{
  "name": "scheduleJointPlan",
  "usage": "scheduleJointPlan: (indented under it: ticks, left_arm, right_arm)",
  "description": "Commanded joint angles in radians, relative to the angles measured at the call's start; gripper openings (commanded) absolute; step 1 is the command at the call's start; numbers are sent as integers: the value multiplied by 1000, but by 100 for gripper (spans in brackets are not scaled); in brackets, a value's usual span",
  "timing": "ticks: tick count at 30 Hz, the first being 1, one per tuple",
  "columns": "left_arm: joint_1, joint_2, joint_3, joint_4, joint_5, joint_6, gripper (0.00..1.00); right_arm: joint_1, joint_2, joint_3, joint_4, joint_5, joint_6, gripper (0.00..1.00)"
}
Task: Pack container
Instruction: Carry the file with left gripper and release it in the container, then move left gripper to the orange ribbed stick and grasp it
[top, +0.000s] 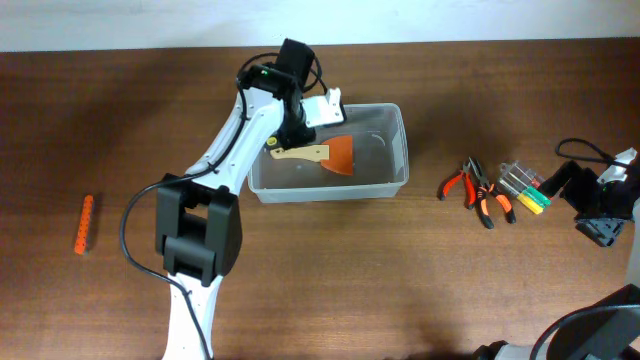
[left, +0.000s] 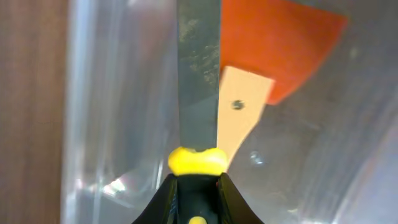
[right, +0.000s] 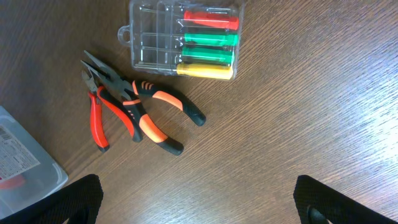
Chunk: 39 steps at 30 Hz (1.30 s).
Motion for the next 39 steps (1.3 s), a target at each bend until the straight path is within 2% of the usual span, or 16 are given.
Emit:
scheduleJointPlan:
  ticks: [1,6,8,9,10,13,15,17,23,25,27,29,31,34,36,39]
  left_arm:
    - [-1,-10,-11,5,53,89,2]
    - [17,-10,-11,29,52,88,7]
    - [25,-10,-11,37,53,87,18]
    - [29,-10,-11,39,51,82,35]
    - [33,-10,-11,39,48,69,99]
    - [37,-14,1,19,-1,-58,99]
    - [40,-26,35,-37,-30,-157,99]
    - [43,-43,86,-110,-49,-203,99]
    - [87,-147,295,-444,-82,-213,99]
    - [125,-204,317,-506,-86,-216,99]
    - [180,-261,316,-537,-97,-272,99]
    - [262,-308,311,-565,-94,-335,99]
    - [424,-349,296,-576,-33,-427,99]
    - [670,-348,207,-594,82,-482,99]
    - [765,-347,97,-540,80,-483,99]
    - [904,-325,-129,-353,79,-482,99]
  right_arm:
    - [-2,3,16,0,-2,7,98]
    - [-2,3,16,0,-2,7,99]
    - [-2,3,16,0,-2,7,98]
    - [-2,3,16,0,-2,7,98]
    - [-2,3,16,0,-1,7,99]
    - [-2,3,16,0,-2,7,99]
    - [-2,3,16,0,-1,7,99]
    - [-2,3,16,0,-1,7,98]
    - [-2,3,16,0,-1,7,98]
    - [-2,3,16,0,-2,7,98]
    - [-2,3,16,0,-1,7,98]
    - [-2,3,16,0,-1,7,99]
    - [-2,3,16,0,-1,7,98]
    - [-2,3,16,0,-1,7,98]
    - [-2,3,16,0,-2,7,98]
    - [-2,3,16,0,-1,7,99]
